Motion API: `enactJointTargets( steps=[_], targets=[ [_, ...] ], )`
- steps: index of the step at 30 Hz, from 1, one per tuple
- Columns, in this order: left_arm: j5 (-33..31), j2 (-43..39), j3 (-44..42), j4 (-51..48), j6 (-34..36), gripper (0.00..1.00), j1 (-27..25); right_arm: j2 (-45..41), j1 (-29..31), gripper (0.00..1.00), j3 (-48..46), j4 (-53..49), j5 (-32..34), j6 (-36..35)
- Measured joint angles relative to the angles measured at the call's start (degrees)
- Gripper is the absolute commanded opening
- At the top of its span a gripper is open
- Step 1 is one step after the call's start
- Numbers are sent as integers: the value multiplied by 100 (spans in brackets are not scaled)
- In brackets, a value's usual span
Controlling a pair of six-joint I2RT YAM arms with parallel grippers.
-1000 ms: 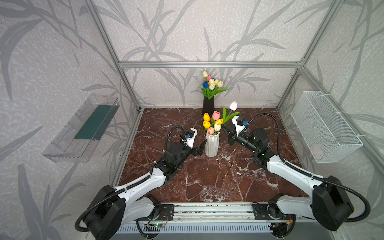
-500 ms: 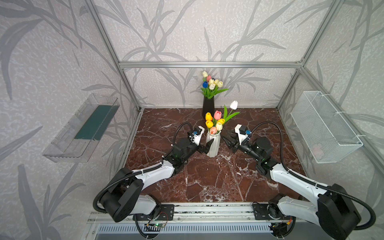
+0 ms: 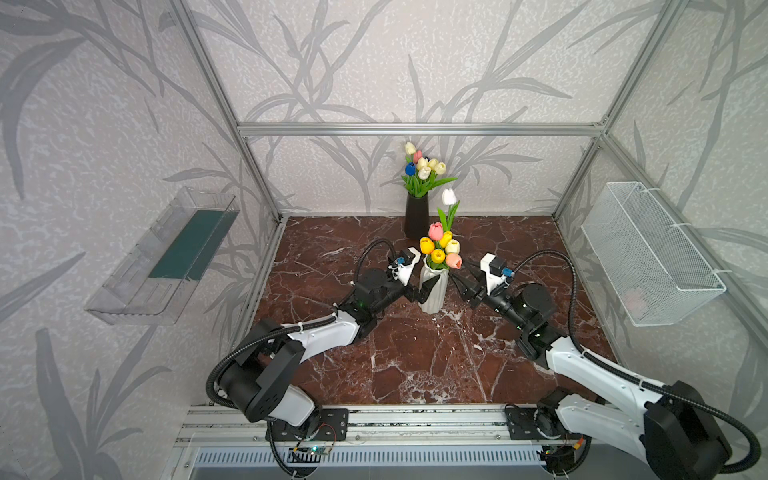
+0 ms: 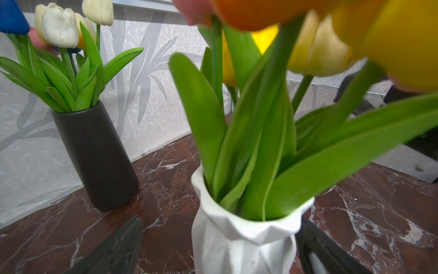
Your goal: Arrange the flowers into the vase
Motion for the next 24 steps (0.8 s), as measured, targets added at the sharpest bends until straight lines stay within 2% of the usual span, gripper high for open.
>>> enactJointTargets(
  steps=[8, 12, 19, 21, 24],
  targets=[
    [245, 708, 404, 208, -35, 99, -13, 13, 0, 69, -76, 227, 13, -11],
    [382, 966, 577, 210, -37, 99, -28, 13, 0, 70, -122, 271, 46, -63],
    [505, 1150, 645, 291, 26, 63, -63, 4, 0, 70, -291, 352, 210, -131],
    [481, 1150, 645, 293, 72, 60, -63, -15, 0, 70, -297, 369, 278, -151],
    [466, 1150, 645, 293, 98, 49, -63, -90, 0, 70, -302, 387, 343, -197]
  ],
)
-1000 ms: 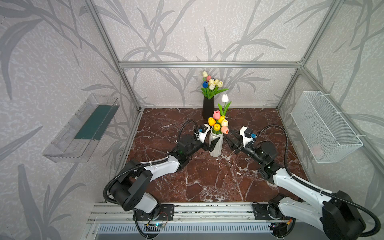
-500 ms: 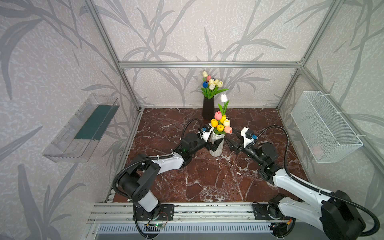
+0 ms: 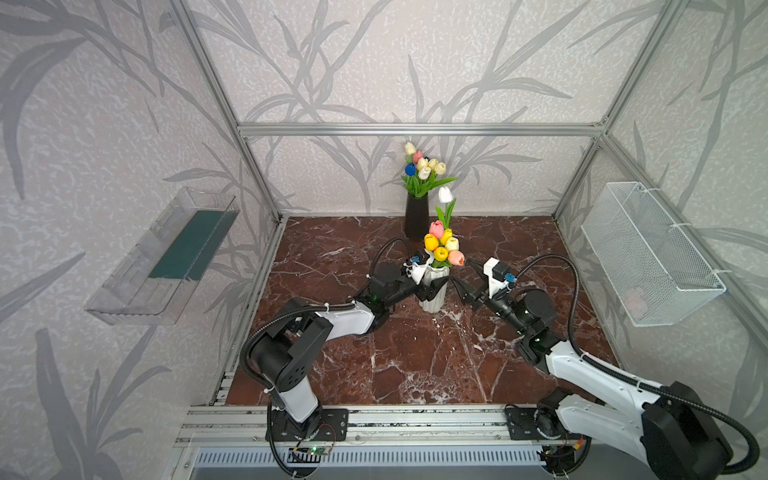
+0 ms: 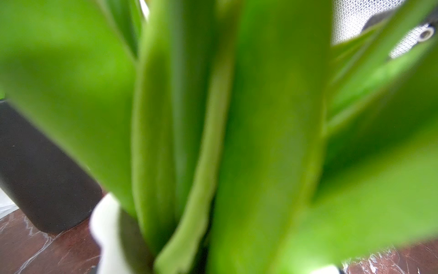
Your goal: Arrange the flowers into the vase
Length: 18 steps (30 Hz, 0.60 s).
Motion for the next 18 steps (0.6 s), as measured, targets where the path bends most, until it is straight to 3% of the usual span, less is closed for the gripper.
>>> enactJointTargets(
  steps=[9, 18],
  targets=[
    [-199, -90, -46, -76, 138, 35, 168, -223, 0, 70, -221, 109, 319, -111],
    [-306, -190, 0, -271, 542, 32, 1196, -387, 0, 70, -278, 133, 568, -225]
  ],
)
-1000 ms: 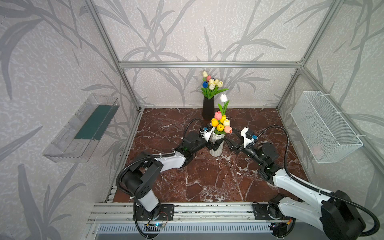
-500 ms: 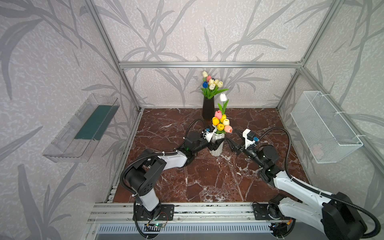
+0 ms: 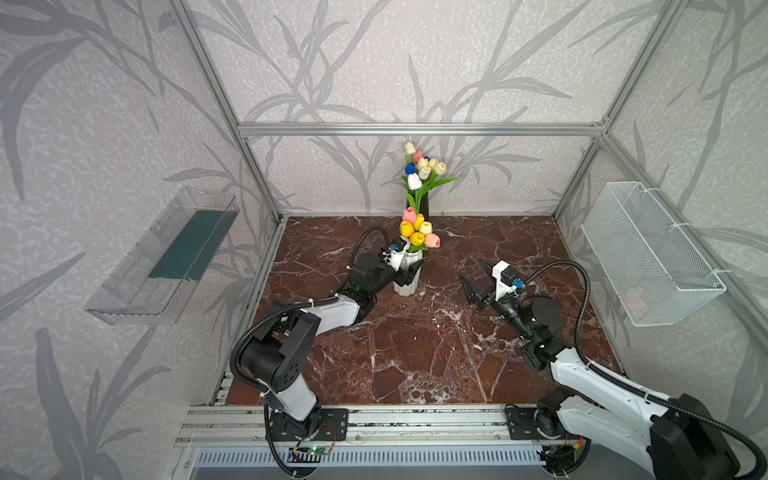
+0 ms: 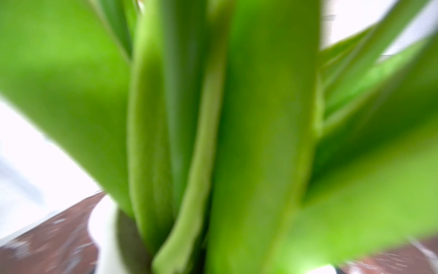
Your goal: Arrange the flowers into the vase
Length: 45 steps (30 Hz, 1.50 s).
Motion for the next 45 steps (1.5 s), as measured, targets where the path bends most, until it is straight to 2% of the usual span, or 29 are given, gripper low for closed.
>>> enactJointTargets(
  steps=[3, 11, 17, 25, 29, 30, 32, 34, 45],
  targets=[
    [20, 365, 332, 144, 15, 32, 446, 0, 0, 70, -2, 0, 22, -7],
    [184, 1969, 1945, 739, -378, 32, 1390, -273, 0, 70, 0, -179, 22, -87],
    [330, 2940, 3195, 754, -726, 36, 1768, -612, 0, 70, 4, -503, 26, -205],
    [525, 3823, 4669, 302, -863, 38, 1845, -774, 0, 70, 13, -802, 24, -258],
    [544, 4037, 4999, 236, -890, 46, 1829, -780, 0, 70, 15, -890, 22, -258],
    [553, 4065, 5060, 212, -892, 51, 1827, -780, 0, 70, 24, -920, 22, -258],
    [566, 4087, 5123, 149, -892, 79, 1825, -780, 0, 70, 57, -957, 20, -258],
    [564, 4087, 5123, 153, -894, 99, 1825, -789, 0, 70, 74, -968, 20, -258],
    [632, 3976, 4937, 328, -955, 99, 1825, -831, 0, 72, 76, -1014, 20, -260]
  ],
)
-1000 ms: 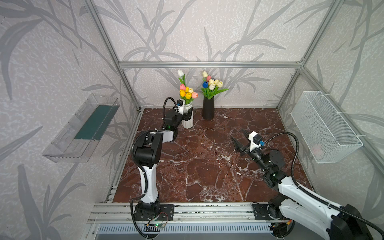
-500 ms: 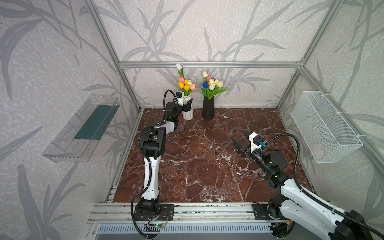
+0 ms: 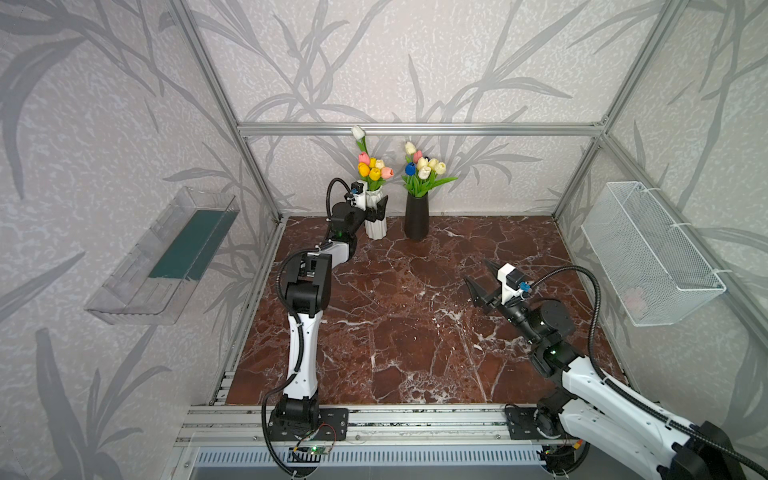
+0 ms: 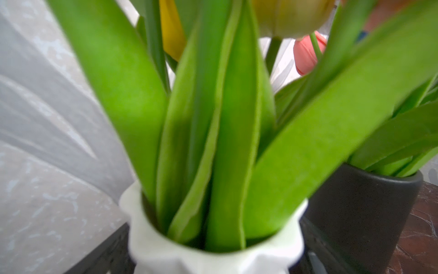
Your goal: Arrange the flowers into the vase
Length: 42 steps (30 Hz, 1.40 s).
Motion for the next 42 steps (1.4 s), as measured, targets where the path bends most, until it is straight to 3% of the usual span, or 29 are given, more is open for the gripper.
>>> enactJointTargets(
  steps=[6, 11, 16, 19, 24, 28, 31, 35, 42],
  targets=[
    [4, -573, -911, 299, 20, 100, 4, -9, 0, 81, 0, 0, 13, -52],
    [-120, -1220, -1921, 695, 52, 99, 4, 74, 0, 97, 0, 42, 107, -85],
    [-286, -2135, -3193, 960, 92, 100, 0, 522, 0, 100, -55, 522, 422, -96],
    [-568, -2892, -4118, 1167, 120, 99, -15, 857, 11, 99, -155, 883, 984, -129],
    [-1858, -4492, -5958, 1316, 101, 100, -315, 1292, 24, 99, -160, 1021, 2398, -455],
    [-3751, -5768, -6461, -79, -81, 99, -999, 1558, 24, 99, -109, 798, 3547, -774],
    [-4784, -6465, -6485, -1257, -385, 99, -1189, 1812, 22, 99, -155, 800, 4072, -1014],
    [-5829, -6874, -6843, -1941, -518, 99, -1110, 2441, -61, 99, -216, 890, 4468, -1193],
    [-6437, -6612, -7007, -2223, -326, 99, -748, 3845, -503, 99, -282, 1556, 4422, -1392]
  ],
)
